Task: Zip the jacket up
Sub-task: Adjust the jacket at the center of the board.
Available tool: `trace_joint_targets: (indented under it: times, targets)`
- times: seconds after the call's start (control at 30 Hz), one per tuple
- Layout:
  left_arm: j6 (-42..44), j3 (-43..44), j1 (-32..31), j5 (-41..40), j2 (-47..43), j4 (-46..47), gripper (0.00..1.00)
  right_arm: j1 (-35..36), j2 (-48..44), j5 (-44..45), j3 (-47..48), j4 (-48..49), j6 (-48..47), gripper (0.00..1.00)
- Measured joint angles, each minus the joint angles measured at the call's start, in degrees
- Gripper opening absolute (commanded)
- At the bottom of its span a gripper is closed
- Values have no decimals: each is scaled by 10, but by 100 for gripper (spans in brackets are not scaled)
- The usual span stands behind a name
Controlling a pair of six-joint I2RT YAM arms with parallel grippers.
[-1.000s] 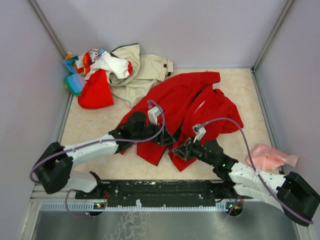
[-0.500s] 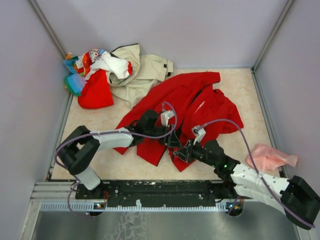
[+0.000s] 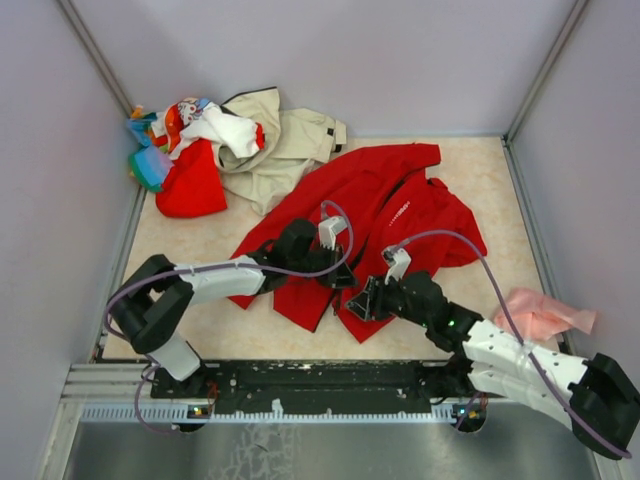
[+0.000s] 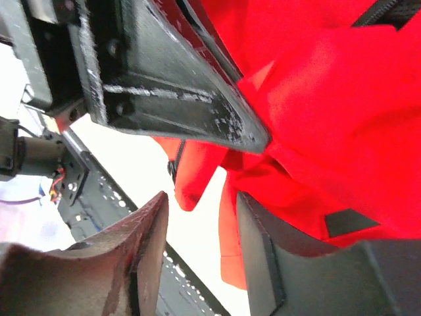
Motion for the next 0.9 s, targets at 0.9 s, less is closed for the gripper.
trace_joint_targets:
  times: [0.9]
  targets:
    - [43, -9, 14, -130, -74, -56, 0, -296, 184, 49, 87, -147, 98, 69]
